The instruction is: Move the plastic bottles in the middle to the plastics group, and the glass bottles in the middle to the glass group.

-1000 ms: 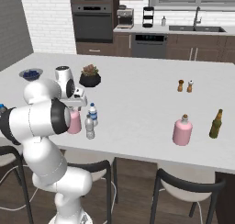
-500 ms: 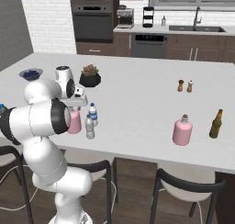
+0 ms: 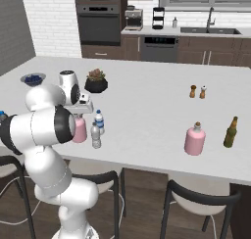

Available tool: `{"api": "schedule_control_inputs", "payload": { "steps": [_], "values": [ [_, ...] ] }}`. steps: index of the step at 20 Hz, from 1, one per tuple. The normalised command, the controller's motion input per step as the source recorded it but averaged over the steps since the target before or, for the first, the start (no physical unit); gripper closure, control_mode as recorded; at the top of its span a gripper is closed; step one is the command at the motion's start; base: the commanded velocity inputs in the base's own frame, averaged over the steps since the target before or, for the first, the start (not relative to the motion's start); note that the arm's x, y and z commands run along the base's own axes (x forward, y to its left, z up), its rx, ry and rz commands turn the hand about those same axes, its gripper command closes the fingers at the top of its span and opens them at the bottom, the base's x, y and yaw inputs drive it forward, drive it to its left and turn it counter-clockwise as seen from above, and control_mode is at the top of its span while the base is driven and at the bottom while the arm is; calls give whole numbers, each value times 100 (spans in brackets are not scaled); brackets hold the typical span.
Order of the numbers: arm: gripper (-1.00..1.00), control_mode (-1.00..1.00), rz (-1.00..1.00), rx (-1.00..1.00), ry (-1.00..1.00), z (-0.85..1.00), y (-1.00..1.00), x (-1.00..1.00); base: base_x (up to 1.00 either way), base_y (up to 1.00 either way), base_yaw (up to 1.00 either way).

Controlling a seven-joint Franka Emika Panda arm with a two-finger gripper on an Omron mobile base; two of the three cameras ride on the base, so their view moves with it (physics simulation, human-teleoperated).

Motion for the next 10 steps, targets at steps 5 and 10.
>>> {"api": "schedule_control_inputs", "payload": {
  "steps": [5,10],
  "values": [
    [100,-100,0,4,0,8,0,-39,0,0,0],
    [100,-100,2,3,2,27,0,-86,0,0,0]
  ]
}}
